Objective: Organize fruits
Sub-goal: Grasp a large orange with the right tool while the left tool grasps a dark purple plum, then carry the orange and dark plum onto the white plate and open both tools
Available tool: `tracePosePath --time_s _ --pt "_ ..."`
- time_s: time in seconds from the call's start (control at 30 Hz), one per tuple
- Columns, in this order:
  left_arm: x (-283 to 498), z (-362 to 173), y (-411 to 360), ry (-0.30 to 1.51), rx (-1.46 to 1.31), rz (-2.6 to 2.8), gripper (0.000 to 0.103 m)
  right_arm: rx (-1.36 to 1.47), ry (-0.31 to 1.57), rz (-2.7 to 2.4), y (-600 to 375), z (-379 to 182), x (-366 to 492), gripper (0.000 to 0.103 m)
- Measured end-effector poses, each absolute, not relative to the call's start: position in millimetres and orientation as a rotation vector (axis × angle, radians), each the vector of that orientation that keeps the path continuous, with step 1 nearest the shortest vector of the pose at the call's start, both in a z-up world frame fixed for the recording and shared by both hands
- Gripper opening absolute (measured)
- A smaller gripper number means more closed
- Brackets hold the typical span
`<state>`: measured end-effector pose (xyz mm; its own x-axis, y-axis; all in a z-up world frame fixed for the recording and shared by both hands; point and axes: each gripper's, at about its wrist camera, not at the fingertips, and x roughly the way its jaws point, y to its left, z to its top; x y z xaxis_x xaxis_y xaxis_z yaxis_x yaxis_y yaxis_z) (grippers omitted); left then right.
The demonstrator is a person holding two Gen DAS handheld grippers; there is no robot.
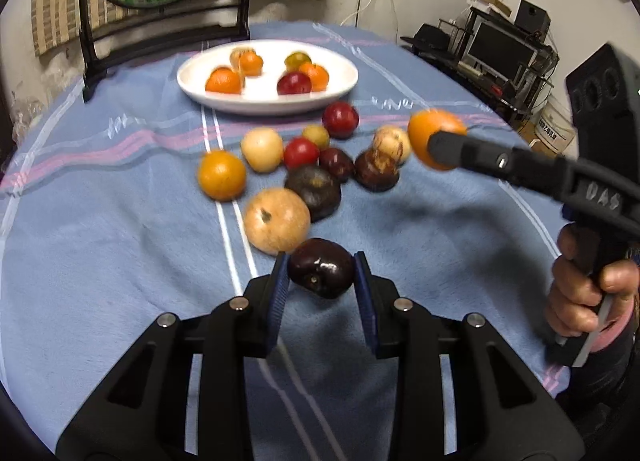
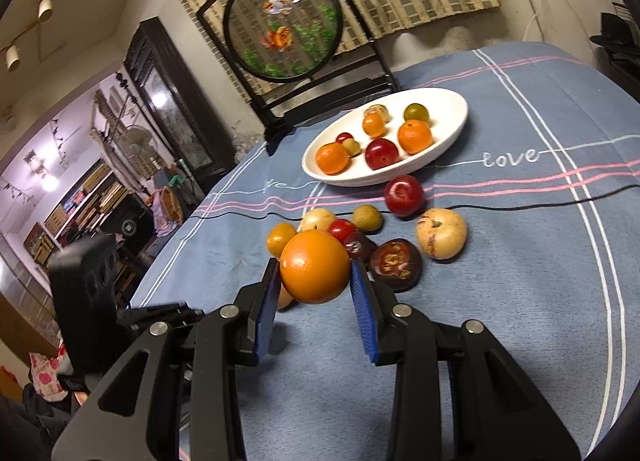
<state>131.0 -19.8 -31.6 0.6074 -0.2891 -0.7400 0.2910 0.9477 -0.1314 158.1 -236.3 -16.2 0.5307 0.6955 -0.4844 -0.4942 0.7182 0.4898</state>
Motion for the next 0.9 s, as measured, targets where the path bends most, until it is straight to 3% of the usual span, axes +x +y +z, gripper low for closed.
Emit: tracePosePath --time_s 0.3,0.53,0.7,0.9 --pt "149 60 2 0.713 0.018 -0.346 0.033 0.348 0.636 0.787 -243 41 169 0.036" --pt "216 115 6 0.649 -0.012 -0.323 0.033 0.337 0.532 0.735 -243 107 213 0.036" --pt "275 108 3 0.655 -0.015 -0.257 0.033 0.267 0.539 0.645 -228 105 261 0.036" --pt "358 44 7 0.762 -0.041 -0.215 0.033 0.188 0.665 0.614 -198 44 327 0.036"
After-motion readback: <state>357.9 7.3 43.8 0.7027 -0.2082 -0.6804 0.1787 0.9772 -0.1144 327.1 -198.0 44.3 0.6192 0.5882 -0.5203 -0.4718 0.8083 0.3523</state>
